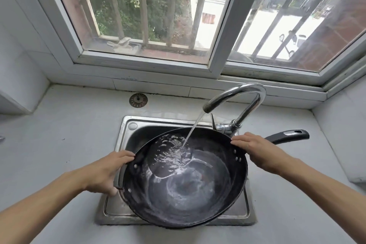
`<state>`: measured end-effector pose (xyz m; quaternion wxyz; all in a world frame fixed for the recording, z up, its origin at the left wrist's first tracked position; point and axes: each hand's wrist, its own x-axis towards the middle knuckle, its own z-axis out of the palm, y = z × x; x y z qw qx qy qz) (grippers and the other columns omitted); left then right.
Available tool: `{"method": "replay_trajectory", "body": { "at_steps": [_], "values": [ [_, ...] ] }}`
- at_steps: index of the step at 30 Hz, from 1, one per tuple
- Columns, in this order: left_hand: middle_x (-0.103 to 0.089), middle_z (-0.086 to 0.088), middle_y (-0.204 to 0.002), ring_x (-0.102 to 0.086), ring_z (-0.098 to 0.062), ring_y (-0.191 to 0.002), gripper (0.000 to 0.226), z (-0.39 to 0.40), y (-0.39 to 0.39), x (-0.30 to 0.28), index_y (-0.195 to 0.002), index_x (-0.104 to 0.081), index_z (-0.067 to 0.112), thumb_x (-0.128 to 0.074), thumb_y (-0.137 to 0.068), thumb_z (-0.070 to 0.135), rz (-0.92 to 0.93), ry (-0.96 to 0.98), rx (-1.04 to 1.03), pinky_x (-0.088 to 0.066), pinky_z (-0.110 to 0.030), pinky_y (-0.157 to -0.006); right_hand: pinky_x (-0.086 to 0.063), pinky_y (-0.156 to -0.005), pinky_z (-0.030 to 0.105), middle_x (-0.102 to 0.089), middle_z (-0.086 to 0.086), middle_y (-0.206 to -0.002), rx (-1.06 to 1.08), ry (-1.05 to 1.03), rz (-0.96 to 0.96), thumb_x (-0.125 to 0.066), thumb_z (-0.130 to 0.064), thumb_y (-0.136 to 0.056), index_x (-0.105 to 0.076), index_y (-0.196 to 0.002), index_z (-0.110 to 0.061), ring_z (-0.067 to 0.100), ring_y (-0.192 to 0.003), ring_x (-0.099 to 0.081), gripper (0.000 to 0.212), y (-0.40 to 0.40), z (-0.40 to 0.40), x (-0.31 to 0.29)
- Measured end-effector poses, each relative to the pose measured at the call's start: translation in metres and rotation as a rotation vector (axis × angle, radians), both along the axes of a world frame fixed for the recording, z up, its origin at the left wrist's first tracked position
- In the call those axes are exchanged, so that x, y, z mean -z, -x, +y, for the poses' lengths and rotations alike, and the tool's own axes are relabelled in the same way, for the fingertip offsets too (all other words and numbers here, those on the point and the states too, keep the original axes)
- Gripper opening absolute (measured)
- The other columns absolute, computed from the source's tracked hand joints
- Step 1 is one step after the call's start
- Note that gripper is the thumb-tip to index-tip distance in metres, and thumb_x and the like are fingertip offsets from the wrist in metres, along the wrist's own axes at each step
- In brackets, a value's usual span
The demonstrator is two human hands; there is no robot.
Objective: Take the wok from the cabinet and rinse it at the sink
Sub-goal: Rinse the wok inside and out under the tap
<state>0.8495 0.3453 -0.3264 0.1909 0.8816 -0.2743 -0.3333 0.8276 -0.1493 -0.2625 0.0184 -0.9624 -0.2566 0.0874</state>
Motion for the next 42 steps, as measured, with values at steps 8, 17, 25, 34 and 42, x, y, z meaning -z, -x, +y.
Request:
{"method": "replay_trajectory", "body": {
  "at_steps": [8,17,25,34,42],
  "values": [
    [-0.032,0.02,-0.144,-0.033,0.002,-0.134,0.098,0.006,-0.006,-0.007,-0.143,-0.04,0.026,-0.074,-0.051,0.036,0.096,0.034,0.024,-0.029,-0.02,-0.112,-0.029,-0.106,0.015,-0.048,-0.015,-0.142,0.044,0.002,0.102,-0.048,0.013,-0.071,-0.052,-0.137,-0.028,0.008,-0.128,-0.04,0.078,-0.003,0.0,-0.012],
    [-0.055,0.039,-0.112,-0.067,-0.016,-0.099,0.081,0.03,-0.022,-0.06,-0.122,-0.049,0.053,-0.069,-0.047,0.031,0.113,-0.145,0.046,-0.058,-0.047,-0.08,-0.039,-0.104,0.023,-0.06,-0.007,-0.129,0.052,-0.181,0.182,-0.058,0.012,-0.072,-0.063,-0.126,-0.02,0.014,-0.12,-0.051,0.063,-0.002,0.028,0.007],
    [-0.052,0.04,-0.106,-0.066,-0.033,-0.099,0.083,0.043,-0.026,-0.117,-0.123,-0.047,0.049,-0.064,-0.044,0.032,0.075,-0.34,0.002,-0.058,-0.046,-0.068,-0.019,-0.103,0.003,-0.056,-0.004,-0.134,0.084,-0.305,0.177,-0.064,0.012,-0.071,-0.059,-0.131,-0.017,0.014,-0.124,-0.05,0.067,-0.004,0.056,0.056],
    [-0.048,0.006,-0.123,-0.034,-0.011,-0.118,0.095,0.037,-0.029,-0.155,-0.143,-0.032,0.034,-0.068,-0.055,0.027,-0.042,-0.528,-0.032,-0.049,-0.03,-0.09,-0.047,-0.097,0.028,-0.056,-0.006,-0.131,0.091,-0.512,0.031,-0.074,0.014,-0.061,-0.055,-0.129,-0.019,0.015,-0.108,-0.057,0.078,0.002,0.085,0.092],
    [-0.045,0.018,-0.123,-0.03,-0.009,-0.111,0.106,0.041,-0.041,-0.165,-0.149,-0.022,0.03,-0.066,-0.053,0.033,-0.258,-0.57,0.027,-0.04,-0.024,-0.096,-0.045,-0.097,0.029,-0.057,-0.002,-0.132,0.192,-0.627,-0.102,-0.07,0.019,-0.063,-0.057,-0.128,-0.012,0.019,-0.108,-0.056,0.073,-0.001,0.101,0.105]
  ]
}}
